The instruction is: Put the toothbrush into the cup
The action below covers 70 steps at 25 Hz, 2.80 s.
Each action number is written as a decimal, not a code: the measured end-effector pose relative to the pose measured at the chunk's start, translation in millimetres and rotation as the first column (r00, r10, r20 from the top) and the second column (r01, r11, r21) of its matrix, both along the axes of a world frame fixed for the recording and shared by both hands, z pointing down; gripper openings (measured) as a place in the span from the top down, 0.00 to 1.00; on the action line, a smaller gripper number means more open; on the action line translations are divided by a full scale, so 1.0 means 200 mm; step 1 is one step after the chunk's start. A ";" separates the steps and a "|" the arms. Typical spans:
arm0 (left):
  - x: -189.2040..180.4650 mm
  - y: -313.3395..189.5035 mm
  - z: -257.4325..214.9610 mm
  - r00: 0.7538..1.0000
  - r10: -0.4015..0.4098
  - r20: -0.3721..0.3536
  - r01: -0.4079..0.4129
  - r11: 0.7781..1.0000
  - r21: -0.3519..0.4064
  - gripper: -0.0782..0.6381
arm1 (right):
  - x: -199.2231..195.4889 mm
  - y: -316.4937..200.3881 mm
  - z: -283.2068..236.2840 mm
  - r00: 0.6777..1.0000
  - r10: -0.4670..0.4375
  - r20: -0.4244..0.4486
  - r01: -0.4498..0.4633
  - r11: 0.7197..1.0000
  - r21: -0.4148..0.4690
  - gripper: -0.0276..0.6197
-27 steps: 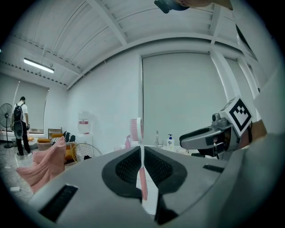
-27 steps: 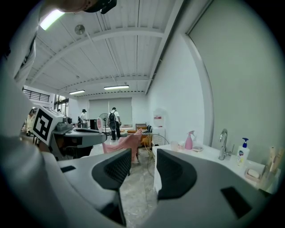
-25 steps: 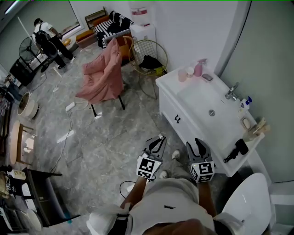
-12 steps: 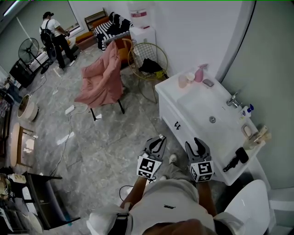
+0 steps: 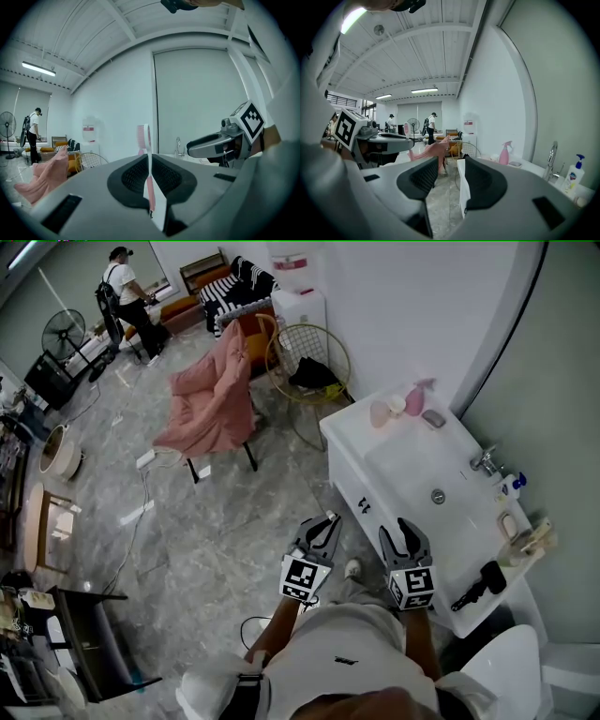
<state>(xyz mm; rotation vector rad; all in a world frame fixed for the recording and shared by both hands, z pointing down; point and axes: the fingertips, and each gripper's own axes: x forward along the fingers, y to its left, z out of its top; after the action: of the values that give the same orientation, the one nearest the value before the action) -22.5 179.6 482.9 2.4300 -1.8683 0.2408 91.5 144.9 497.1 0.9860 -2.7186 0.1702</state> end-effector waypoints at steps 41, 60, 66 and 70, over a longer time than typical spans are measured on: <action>-0.15 -0.75 -0.04 0.982 -0.180 0.057 0.181 0.983 -0.012 0.83 | -0.19 -0.87 0.04 0.983 -0.176 0.050 0.178 0.984 -0.029 0.68; -0.44 -1.16 -0.01 0.995 -0.094 0.033 0.095 0.995 -0.017 0.83 | -0.48 -1.22 0.07 0.995 -0.103 0.013 0.103 0.994 -0.043 0.68; -0.58 -1.35 0.01 0.999 -0.026 0.025 0.026 0.999 -0.032 0.83 | -0.59 -1.38 0.08 0.999 -0.034 -0.012 0.033 0.998 -0.055 0.68; -0.66 -1.48 0.03 1.000 0.025 0.011 -0.025 0.999 -0.036 0.83 | -0.64 -1.48 0.10 0.999 0.019 -0.026 -0.020 0.998 -0.061 0.68</action>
<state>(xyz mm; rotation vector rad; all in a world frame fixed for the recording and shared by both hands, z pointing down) -153.7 -117.2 488.4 2.4352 -1.8226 0.2873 -37.1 -151.6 516.9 0.9908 -2.6647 0.2413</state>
